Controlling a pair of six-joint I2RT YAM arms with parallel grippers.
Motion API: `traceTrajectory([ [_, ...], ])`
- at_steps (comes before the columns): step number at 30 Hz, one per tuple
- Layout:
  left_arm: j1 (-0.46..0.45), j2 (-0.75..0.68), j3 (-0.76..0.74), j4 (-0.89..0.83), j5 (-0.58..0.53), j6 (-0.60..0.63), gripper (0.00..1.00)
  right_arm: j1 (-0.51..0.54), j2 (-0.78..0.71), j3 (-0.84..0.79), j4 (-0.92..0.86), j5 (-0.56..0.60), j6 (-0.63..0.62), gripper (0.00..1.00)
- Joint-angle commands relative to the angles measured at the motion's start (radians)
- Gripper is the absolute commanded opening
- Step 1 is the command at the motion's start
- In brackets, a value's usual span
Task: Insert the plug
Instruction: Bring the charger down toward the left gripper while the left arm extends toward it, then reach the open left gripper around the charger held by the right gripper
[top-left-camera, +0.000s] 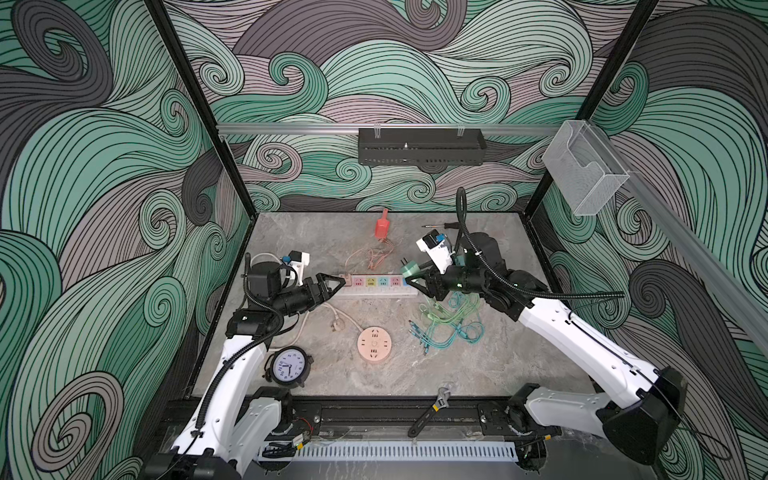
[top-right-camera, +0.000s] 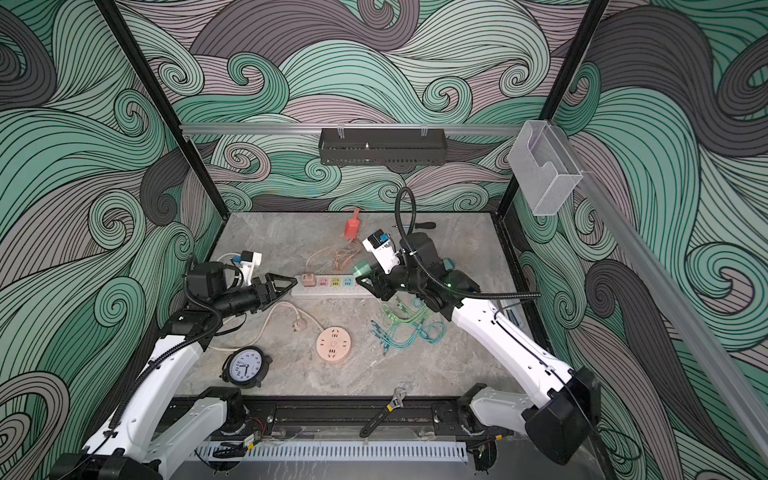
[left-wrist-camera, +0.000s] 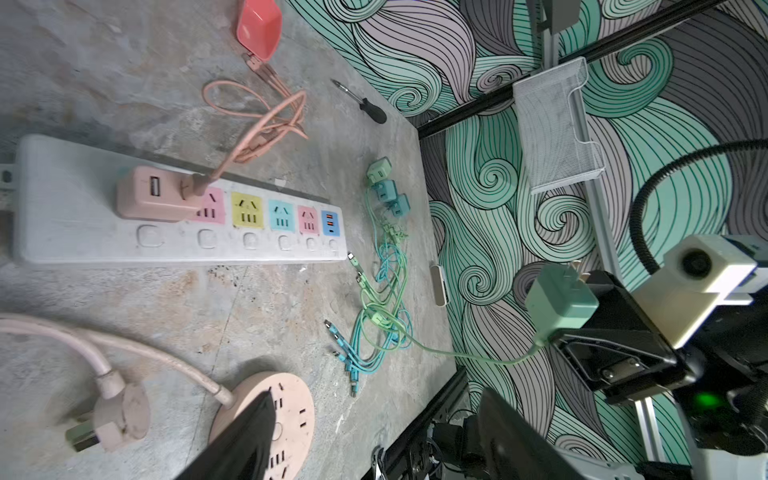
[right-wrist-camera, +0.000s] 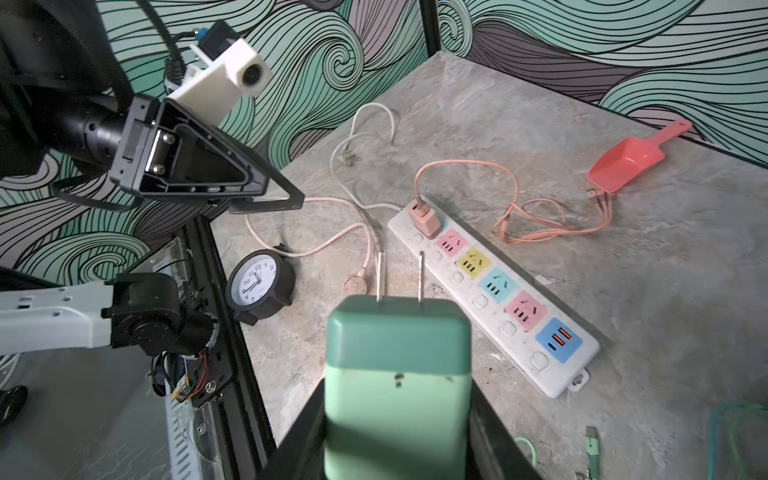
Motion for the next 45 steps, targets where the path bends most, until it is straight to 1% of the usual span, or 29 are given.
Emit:
traceTrajectory([
  [1, -0.024, 0.021, 0.054, 0.093, 0.137, -0.045, 0.8, 0.026, 0.017, 0.004, 0.036, -0.053, -0.054, 0.3],
  [3, -0.043, 0.039, 0.072, 0.1, 0.187, -0.047, 0.8, 0.04, 0.026, 0.007, 0.036, -0.063, -0.071, 0.3],
  [6, -0.084, 0.063, 0.1, 0.093, 0.218, -0.035, 0.81, 0.062, 0.043, 0.013, 0.01, -0.07, -0.089, 0.31],
  [14, -0.206, 0.126, 0.157, 0.101, 0.244, -0.004, 0.81, 0.108, 0.066, 0.04, -0.016, -0.073, -0.123, 0.31],
  [19, -0.253, 0.164, 0.183, 0.093, 0.25, 0.01, 0.81, 0.135, 0.069, 0.052, -0.04, -0.065, -0.148, 0.31],
  [31, -0.308, 0.217, 0.22, 0.045, 0.246, 0.053, 0.78, 0.171, 0.078, 0.082, -0.073, -0.042, -0.195, 0.31],
  [39, -0.32, 0.238, 0.225, 0.034, 0.255, 0.064, 0.71, 0.19, 0.083, 0.089, -0.076, -0.017, -0.211, 0.31],
  [45, -0.336, 0.242, 0.223, 0.032, 0.26, 0.071, 0.64, 0.193, 0.087, 0.094, -0.073, 0.004, -0.219, 0.31],
])
